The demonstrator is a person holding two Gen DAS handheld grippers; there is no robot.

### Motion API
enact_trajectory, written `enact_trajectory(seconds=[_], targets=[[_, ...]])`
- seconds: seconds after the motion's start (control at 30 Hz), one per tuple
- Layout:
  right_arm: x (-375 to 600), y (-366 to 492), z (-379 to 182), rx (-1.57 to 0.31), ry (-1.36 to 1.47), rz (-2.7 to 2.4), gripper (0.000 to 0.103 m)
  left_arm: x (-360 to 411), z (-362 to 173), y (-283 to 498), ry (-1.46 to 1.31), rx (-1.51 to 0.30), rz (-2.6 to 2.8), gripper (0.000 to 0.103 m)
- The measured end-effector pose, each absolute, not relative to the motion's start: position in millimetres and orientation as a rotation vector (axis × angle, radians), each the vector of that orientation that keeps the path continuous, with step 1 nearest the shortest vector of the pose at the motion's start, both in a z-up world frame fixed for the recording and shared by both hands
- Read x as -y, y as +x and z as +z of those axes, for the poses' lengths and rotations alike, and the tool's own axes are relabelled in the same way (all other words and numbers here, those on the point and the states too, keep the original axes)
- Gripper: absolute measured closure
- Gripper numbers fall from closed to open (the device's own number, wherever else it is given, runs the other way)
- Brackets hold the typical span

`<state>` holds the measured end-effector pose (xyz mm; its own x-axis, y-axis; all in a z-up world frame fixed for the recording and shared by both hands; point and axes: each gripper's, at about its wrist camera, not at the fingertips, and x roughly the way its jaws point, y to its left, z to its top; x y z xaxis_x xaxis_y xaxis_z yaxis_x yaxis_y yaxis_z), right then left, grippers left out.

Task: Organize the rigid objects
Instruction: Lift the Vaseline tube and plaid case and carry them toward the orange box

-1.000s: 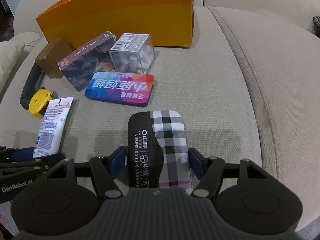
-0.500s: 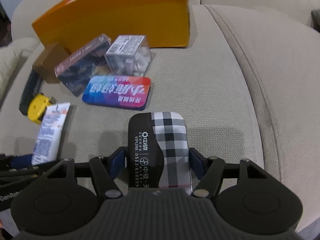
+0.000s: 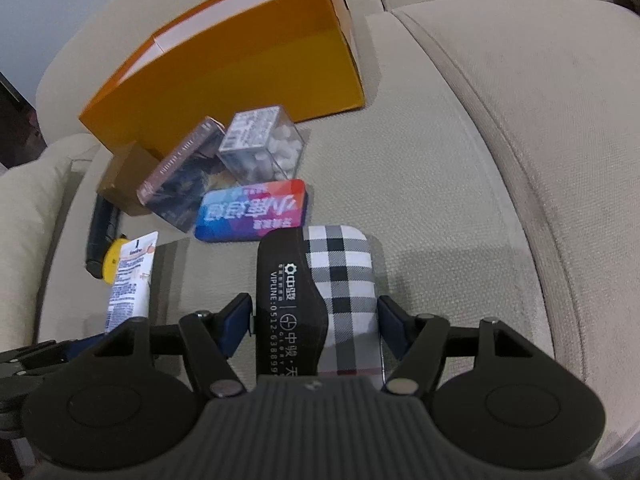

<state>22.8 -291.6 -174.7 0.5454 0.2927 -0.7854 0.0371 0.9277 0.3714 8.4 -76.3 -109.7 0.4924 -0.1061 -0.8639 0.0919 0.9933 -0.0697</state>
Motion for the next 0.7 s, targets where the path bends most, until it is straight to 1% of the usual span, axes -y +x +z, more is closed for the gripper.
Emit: enact_trajectory(seconds=[0.3,0.7], targets=[[295.1,15.8,-167.4,-0.974,0.362,0.152,0.034,76.6,-94.2,5.9,-0.005,-1.008,-0.127,0.052],[299.2,9.1,-147.3,-0.932,0.418,0.189,0.034,70.4,-44.6,19.9,-0.003,-0.914,-0.139,0.052]])
